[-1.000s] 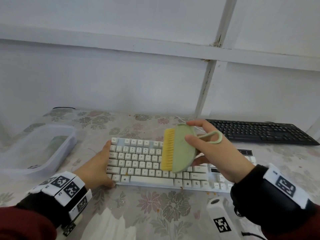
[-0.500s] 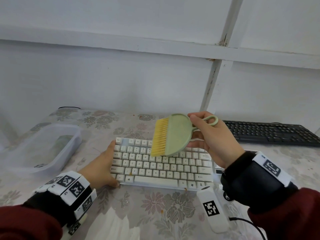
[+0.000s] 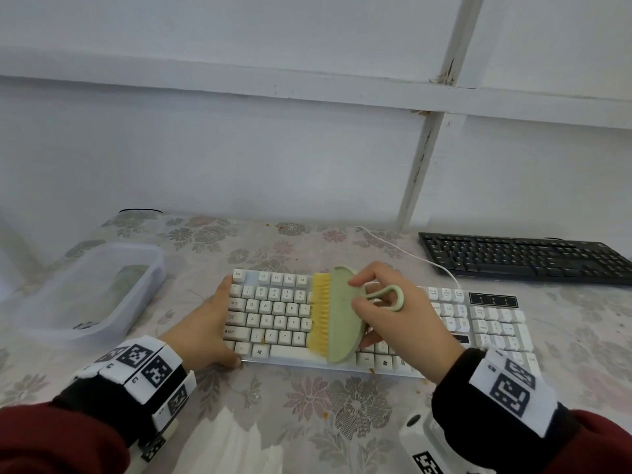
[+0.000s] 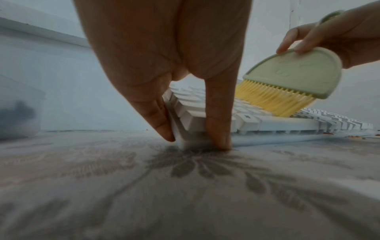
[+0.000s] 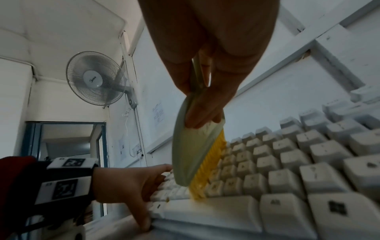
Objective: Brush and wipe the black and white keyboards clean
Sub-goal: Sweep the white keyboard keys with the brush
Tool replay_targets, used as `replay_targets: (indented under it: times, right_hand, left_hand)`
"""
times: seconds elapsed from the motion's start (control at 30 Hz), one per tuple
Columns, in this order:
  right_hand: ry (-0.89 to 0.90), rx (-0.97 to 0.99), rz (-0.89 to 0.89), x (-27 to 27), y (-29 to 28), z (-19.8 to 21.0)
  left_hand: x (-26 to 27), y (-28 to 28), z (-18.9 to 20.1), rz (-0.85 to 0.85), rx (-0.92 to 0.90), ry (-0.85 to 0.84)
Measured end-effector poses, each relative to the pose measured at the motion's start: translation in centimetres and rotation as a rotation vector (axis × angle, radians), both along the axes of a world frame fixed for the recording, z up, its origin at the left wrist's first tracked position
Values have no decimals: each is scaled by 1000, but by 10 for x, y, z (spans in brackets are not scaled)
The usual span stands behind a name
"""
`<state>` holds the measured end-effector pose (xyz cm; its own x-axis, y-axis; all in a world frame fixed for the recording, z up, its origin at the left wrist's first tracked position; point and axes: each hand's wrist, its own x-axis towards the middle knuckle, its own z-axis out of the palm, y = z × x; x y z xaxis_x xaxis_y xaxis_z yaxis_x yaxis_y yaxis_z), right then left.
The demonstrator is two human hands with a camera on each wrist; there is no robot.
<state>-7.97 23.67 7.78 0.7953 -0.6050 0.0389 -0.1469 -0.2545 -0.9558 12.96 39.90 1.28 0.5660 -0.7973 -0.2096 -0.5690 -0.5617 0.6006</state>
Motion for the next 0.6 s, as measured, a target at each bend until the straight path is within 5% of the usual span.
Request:
replay_targets:
  times: [0.23,0.43,0.6]
  right_hand:
    - [82,66,124,-18,4,1]
    - [-114,94,-45,6,-14,23]
    - [26,28,-24,10,-2,7]
  left_hand:
    - [2,0,-3,11,1,17]
    - [3,1,-4,9,-9,24]
    - [2,0,-4,7,-7,17]
